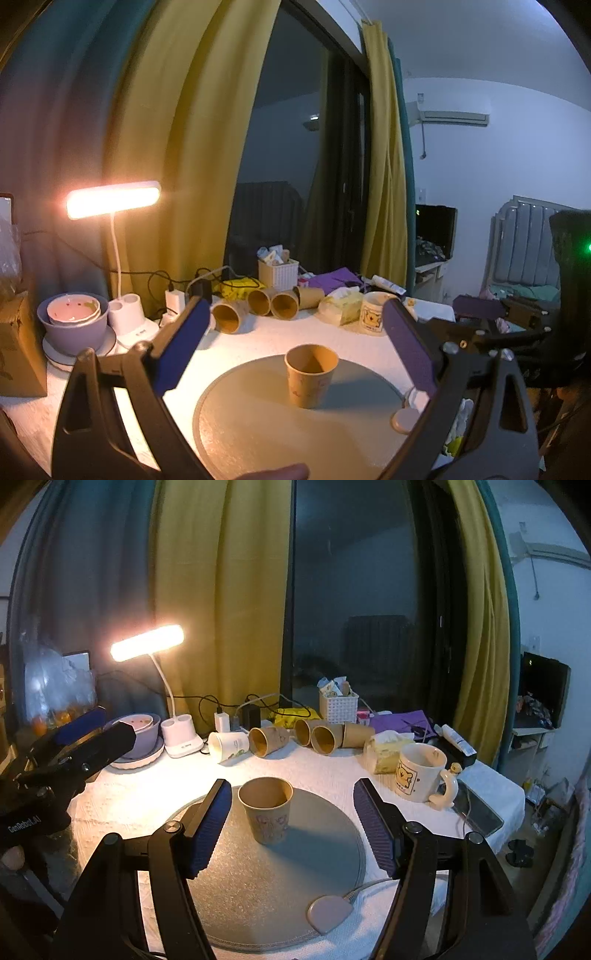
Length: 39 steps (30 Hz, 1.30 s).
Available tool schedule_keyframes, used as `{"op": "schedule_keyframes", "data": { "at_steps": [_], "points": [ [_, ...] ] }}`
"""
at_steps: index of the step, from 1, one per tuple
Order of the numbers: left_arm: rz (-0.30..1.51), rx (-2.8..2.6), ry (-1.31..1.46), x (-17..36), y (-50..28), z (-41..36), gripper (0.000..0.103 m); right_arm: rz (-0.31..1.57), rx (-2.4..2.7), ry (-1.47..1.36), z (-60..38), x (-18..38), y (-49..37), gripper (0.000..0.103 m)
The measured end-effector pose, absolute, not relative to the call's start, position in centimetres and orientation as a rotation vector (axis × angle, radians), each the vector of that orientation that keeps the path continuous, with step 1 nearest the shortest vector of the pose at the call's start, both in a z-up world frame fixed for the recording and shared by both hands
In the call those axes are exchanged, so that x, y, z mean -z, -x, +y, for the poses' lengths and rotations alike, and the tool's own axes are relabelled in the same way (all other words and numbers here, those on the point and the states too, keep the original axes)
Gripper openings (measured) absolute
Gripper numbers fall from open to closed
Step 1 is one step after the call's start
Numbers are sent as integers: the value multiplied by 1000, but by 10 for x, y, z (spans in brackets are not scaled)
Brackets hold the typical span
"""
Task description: Flip cup upright
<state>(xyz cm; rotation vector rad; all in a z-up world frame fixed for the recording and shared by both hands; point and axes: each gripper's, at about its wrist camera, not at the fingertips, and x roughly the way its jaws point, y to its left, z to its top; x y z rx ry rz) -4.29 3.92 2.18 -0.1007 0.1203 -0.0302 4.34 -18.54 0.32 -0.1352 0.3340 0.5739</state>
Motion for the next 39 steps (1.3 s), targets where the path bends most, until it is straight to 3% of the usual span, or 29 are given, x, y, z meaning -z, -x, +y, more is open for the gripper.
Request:
{"op": "schedule_keyframes", "data": {
  "at_steps": [39],
  "points": [
    [154,19,115,-15,36,40,95,383,-581,134,-183,2,-53,72]
  ]
}}
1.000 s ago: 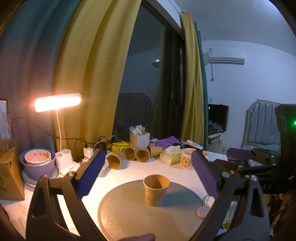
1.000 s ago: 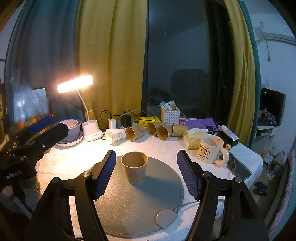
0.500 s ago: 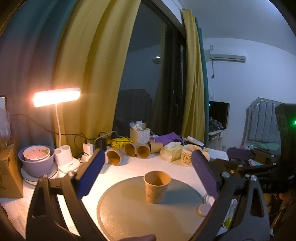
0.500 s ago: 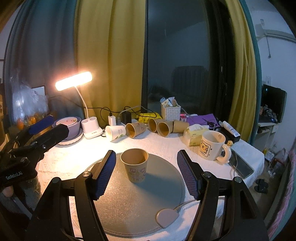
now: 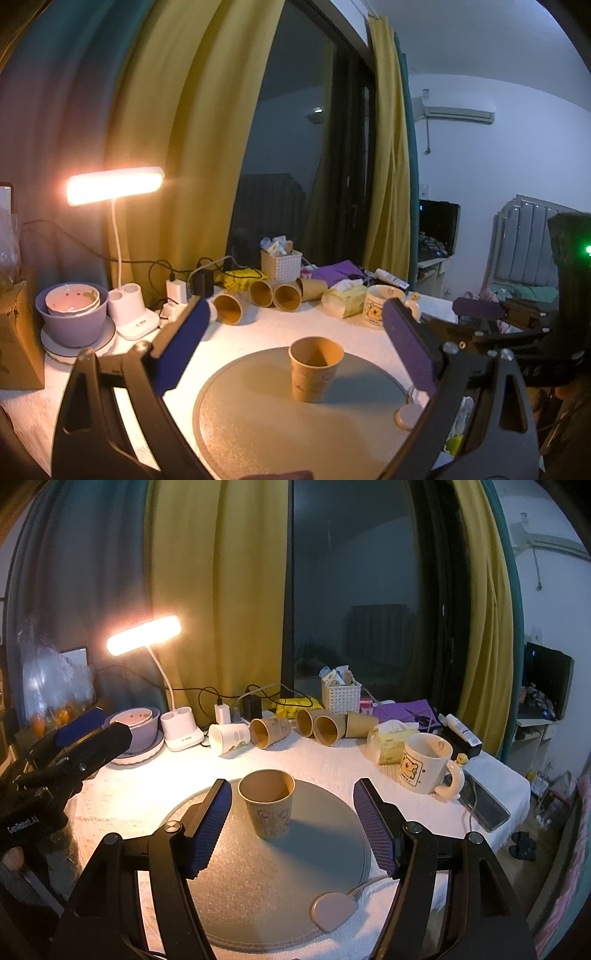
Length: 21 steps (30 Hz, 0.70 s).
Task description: Flip cup upright
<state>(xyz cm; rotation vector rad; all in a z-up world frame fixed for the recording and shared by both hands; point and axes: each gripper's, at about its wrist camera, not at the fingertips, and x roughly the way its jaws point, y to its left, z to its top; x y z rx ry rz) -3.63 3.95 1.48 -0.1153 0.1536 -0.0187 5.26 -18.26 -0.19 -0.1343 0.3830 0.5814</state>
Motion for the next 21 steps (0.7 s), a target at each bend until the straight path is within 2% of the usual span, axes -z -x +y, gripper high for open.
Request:
{"op": "schedule_keyframes", "data": {
  "at_steps": [21],
  "points": [
    [153,20,116,-15,36,41,95,400,-579,138,-182,7,-56,72]
  ]
}}
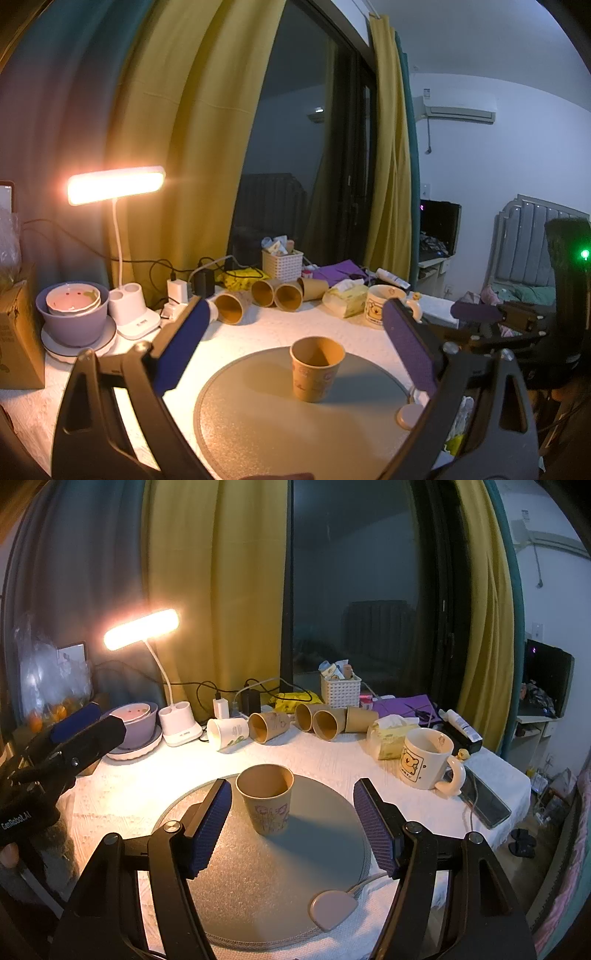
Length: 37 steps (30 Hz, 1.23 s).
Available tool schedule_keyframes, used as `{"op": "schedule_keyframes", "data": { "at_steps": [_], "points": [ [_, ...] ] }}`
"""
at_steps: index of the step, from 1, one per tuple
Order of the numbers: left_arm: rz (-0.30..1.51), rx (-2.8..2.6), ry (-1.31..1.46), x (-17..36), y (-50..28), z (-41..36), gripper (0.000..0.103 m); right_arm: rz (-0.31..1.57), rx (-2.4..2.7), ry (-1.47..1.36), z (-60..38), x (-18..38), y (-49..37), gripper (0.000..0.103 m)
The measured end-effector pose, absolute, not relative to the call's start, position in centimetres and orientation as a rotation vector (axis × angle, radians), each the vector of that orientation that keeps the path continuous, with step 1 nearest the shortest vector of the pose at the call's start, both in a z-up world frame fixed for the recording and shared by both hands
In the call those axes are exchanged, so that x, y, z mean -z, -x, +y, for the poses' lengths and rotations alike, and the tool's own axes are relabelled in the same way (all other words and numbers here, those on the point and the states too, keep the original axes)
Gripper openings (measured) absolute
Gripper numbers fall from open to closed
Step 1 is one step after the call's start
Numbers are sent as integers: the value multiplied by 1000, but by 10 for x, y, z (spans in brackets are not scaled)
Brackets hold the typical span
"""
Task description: Flip cup upright
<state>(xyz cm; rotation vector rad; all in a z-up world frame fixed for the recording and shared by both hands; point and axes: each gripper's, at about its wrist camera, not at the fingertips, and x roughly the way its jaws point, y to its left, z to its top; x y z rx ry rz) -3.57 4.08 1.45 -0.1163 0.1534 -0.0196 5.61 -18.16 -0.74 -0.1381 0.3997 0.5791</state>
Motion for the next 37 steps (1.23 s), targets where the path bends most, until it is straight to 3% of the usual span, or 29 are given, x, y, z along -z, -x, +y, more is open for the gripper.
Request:
{"op": "schedule_keyframes", "data": {
  "at_steps": [37],
  "points": [
    [141,26,123,-14,36,41,95,406,-579,139,-182,11,-53,72]
  ]
}}
